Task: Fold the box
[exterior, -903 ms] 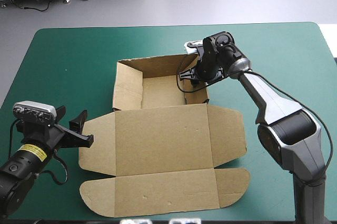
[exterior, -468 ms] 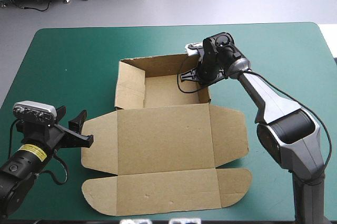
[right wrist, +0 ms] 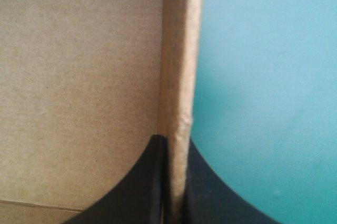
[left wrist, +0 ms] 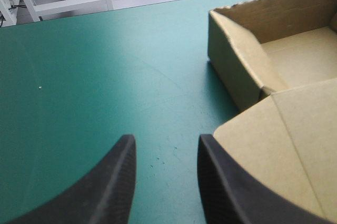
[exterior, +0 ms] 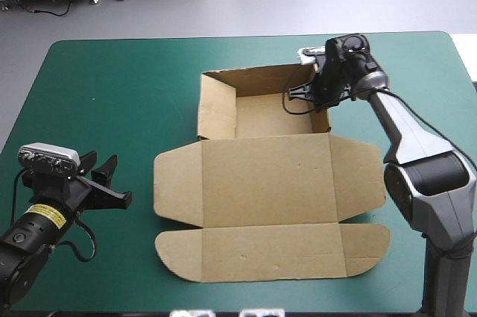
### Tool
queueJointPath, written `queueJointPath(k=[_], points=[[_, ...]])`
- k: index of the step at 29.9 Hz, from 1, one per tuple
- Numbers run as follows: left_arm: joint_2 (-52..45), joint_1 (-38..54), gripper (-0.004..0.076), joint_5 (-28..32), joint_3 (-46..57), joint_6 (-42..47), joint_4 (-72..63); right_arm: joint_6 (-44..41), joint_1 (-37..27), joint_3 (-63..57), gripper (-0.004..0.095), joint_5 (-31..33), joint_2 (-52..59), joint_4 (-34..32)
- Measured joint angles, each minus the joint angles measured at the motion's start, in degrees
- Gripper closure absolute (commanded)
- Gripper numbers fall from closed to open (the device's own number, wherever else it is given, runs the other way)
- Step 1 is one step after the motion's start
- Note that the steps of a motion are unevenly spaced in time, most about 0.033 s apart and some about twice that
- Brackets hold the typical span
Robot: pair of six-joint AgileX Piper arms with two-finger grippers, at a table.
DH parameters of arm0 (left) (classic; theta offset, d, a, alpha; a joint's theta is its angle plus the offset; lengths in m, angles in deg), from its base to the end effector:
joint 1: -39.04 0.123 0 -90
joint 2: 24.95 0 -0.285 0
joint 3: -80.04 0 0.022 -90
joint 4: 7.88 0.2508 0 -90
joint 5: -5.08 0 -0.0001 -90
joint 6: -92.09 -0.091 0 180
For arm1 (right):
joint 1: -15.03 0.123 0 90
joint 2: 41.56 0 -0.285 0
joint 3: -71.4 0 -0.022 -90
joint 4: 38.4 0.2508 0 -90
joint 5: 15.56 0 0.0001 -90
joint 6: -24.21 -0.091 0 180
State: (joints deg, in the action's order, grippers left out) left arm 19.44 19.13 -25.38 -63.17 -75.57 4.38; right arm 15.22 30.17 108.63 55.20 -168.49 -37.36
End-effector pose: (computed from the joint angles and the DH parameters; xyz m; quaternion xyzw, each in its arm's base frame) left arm 0.1210 -0.0334 0.3500 0.0999 0.8177 -0.0624 0.5634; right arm 0.4362 0.1196 0.2884 -0.0514 0.9841 0.0442 0.1641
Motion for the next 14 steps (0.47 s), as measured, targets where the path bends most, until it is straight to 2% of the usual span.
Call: queueJointPath(k=[14], points=[[0.0,0.0,0.0500,0.2,0.0,-0.1,0.0,1.0,-28.9,0.0,0.0922,0.3,5.4,0.4]])
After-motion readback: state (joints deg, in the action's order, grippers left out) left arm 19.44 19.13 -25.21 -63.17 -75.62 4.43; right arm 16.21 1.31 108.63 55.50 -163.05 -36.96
